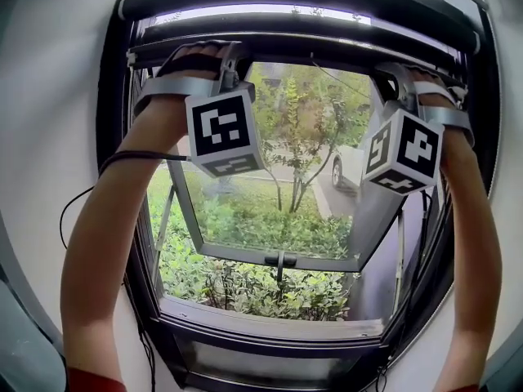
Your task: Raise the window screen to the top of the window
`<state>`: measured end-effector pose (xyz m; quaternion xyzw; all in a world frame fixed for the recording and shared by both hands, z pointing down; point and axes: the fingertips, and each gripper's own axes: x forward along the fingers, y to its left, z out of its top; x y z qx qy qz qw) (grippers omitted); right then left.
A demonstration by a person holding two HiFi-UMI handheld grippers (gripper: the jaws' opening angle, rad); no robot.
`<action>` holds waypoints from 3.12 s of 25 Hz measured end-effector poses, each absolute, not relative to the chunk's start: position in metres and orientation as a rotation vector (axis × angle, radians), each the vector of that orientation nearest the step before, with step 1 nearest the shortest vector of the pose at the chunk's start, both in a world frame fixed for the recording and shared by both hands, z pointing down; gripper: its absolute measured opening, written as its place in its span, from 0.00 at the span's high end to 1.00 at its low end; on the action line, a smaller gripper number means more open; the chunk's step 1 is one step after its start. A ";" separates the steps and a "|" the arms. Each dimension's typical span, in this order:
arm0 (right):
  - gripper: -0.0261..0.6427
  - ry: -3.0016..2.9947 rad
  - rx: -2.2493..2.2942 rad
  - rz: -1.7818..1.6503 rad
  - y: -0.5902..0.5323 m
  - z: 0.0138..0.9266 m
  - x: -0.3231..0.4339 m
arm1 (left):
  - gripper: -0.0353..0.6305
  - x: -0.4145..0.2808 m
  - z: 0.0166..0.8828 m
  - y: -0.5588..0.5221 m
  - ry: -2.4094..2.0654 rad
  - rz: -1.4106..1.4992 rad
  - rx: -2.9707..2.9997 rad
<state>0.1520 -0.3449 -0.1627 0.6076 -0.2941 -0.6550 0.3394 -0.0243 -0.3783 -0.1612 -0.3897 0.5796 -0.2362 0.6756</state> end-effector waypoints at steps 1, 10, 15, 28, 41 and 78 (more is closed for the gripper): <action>0.91 -0.750 1.583 -1.711 -0.345 -0.169 0.152 | 0.87 -0.026 -0.170 -0.378 1.313 -0.516 -0.854; 0.91 -0.611 1.620 -1.749 -0.343 -0.219 0.154 | 0.87 -0.024 -0.220 -0.376 1.365 -0.454 -0.801; 0.90 -0.596 1.656 -1.744 -0.343 -0.238 0.152 | 0.87 -0.025 -0.239 -0.376 1.411 -0.428 -0.791; 0.90 -0.619 1.684 -1.778 -0.343 -0.238 0.151 | 0.87 -0.026 -0.239 -0.373 1.419 -0.409 -0.789; 0.78 -0.830 1.709 -1.913 -0.307 -0.181 0.144 | 0.74 -0.032 -0.187 -0.336 1.390 -0.126 -0.980; 0.75 -1.605 1.802 -1.653 -0.275 0.121 0.154 | 0.73 -0.043 0.119 -0.324 1.399 0.136 -1.744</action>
